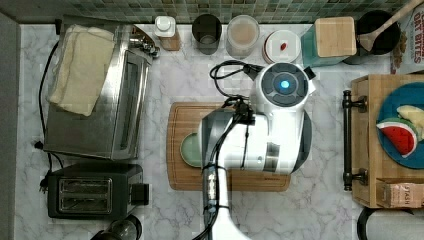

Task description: Open the drawer.

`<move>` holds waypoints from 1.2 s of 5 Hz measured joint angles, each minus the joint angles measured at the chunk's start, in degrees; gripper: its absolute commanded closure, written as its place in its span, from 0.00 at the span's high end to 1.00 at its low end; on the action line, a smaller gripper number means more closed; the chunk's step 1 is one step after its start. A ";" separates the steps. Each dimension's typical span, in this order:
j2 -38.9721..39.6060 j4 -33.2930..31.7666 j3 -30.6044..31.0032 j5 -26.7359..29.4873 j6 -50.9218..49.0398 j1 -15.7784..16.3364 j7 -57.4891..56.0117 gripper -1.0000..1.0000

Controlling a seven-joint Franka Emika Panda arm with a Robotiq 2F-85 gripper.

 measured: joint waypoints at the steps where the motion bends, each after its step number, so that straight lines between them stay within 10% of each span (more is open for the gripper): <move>1: 2.51 0.06 -0.98 -0.01 4.92 -2.50 -3.97 1.00; 6: 7.78 0.17 -8.17 -3.41 20.23 -11.97 -26.83 1.00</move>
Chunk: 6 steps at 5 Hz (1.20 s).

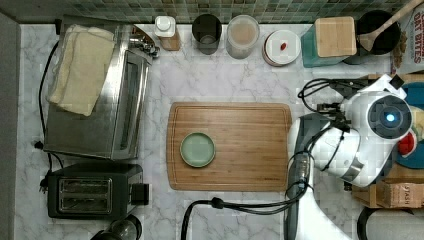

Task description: Open the drawer.

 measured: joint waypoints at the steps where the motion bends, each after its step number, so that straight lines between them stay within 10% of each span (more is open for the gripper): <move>1: 1.29 0.06 -0.17 0.50 -0.03 -2.15 -3.30 1.00; 6: 1.27 -8.11 -1.53 -0.35 4.50 -4.32 -2.97 1.00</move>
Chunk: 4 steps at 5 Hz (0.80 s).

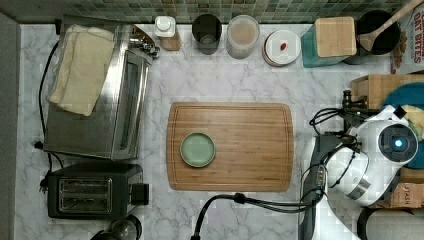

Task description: Open the drawer.

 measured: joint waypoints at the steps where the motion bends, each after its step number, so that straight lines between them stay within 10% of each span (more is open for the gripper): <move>1: 0.01 -2.13 -0.03 0.03 2.97 -0.10 0.00 1.00; 4: 2.43 -2.91 -0.20 -0.63 12.90 1.02 2.80 1.00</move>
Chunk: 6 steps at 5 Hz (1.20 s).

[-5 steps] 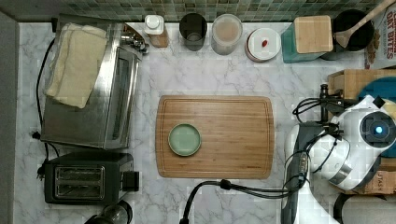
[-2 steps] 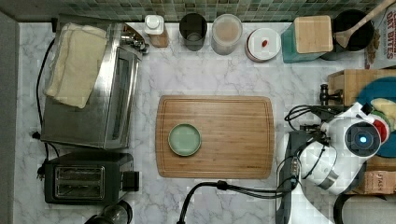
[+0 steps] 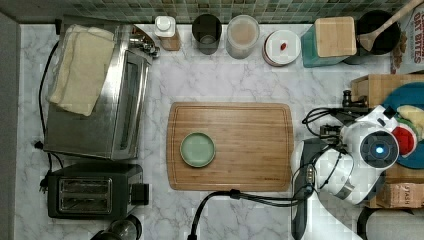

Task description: Open the drawer.

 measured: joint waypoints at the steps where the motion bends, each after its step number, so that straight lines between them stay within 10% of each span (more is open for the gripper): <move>1: 1.44 0.00 0.01 -1.22 1.73 0.06 2.91 1.00; 6: 7.67 1.45 -0.32 -0.80 -0.17 0.24 1.06 1.00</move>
